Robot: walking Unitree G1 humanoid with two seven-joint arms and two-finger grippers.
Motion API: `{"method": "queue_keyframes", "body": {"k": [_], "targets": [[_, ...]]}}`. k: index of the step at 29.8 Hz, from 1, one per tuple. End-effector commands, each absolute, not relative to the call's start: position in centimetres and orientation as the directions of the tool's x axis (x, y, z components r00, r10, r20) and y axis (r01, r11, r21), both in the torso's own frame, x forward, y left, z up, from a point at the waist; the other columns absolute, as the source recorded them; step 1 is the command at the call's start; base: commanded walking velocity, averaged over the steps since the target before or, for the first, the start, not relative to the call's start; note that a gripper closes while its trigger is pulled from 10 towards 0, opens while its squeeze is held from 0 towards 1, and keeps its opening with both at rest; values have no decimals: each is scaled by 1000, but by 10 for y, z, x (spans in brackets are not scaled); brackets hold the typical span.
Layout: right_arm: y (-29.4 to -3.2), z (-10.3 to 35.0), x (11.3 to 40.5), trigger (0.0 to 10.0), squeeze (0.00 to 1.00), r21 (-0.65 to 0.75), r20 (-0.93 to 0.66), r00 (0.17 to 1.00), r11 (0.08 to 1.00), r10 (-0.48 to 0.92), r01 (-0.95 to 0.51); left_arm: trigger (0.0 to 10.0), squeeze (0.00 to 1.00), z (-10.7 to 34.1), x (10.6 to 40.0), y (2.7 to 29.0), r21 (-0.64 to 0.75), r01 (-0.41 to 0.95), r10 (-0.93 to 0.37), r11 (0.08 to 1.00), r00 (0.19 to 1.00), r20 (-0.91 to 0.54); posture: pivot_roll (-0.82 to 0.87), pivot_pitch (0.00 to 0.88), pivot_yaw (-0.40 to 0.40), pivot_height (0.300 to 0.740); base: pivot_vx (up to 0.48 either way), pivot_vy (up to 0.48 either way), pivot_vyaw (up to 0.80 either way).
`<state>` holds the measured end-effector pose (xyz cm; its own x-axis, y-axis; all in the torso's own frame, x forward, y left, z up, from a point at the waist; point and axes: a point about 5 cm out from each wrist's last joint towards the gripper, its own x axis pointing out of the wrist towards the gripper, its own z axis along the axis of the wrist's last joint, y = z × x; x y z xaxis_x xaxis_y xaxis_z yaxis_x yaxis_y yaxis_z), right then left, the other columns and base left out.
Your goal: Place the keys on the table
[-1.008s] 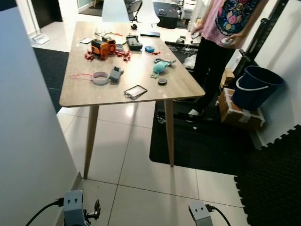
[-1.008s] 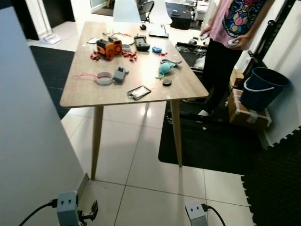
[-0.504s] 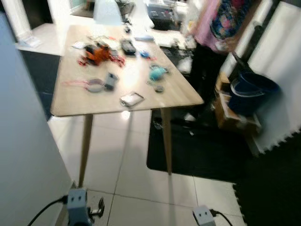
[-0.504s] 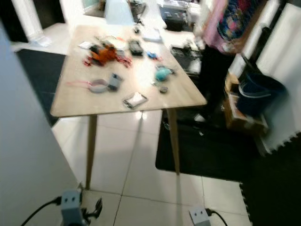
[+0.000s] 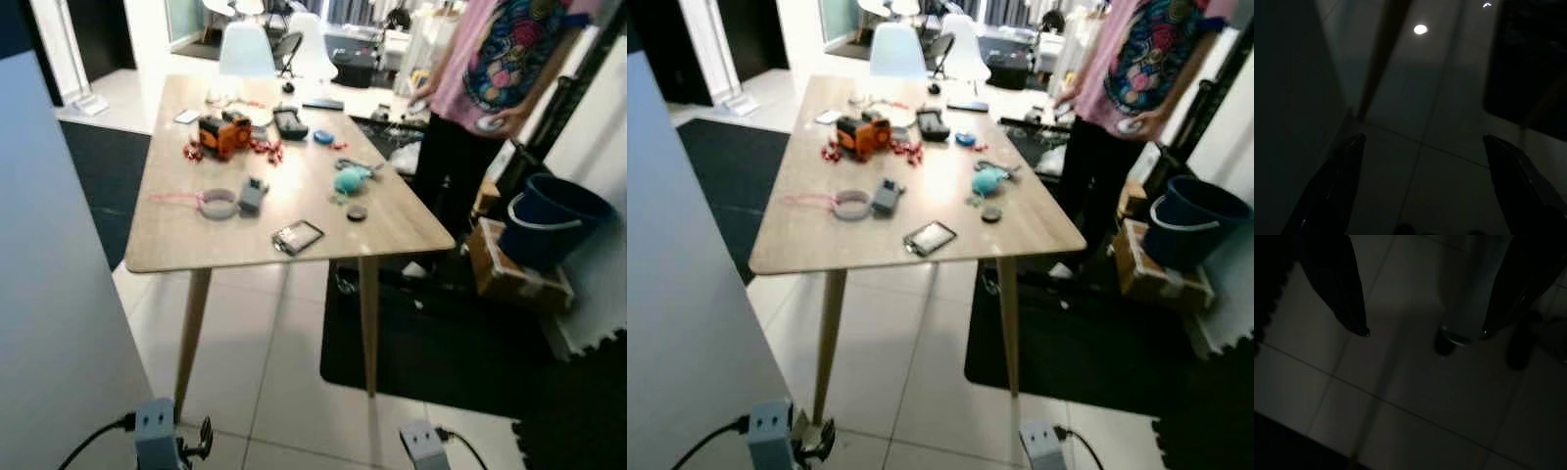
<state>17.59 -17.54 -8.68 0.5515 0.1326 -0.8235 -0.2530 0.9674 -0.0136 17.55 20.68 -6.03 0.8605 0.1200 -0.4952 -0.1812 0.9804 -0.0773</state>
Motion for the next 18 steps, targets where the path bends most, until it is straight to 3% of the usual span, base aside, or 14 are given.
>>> {"method": "queue_keyframes", "body": {"k": [1,18], "targets": [[-182,-88,172,10000,0,-25,-832,543,969,116,-245,10000,0,-60,179,200,-94,-169,103,981,866,-489,92,39,-87,740,296,0,0],[-181,-88,173,10000,0,-24,-832,543,969,117,-245,10000,0,-60,178,200,-96,-172,104,980,865,-491,94,44,-86,740,296,0,0]]}}
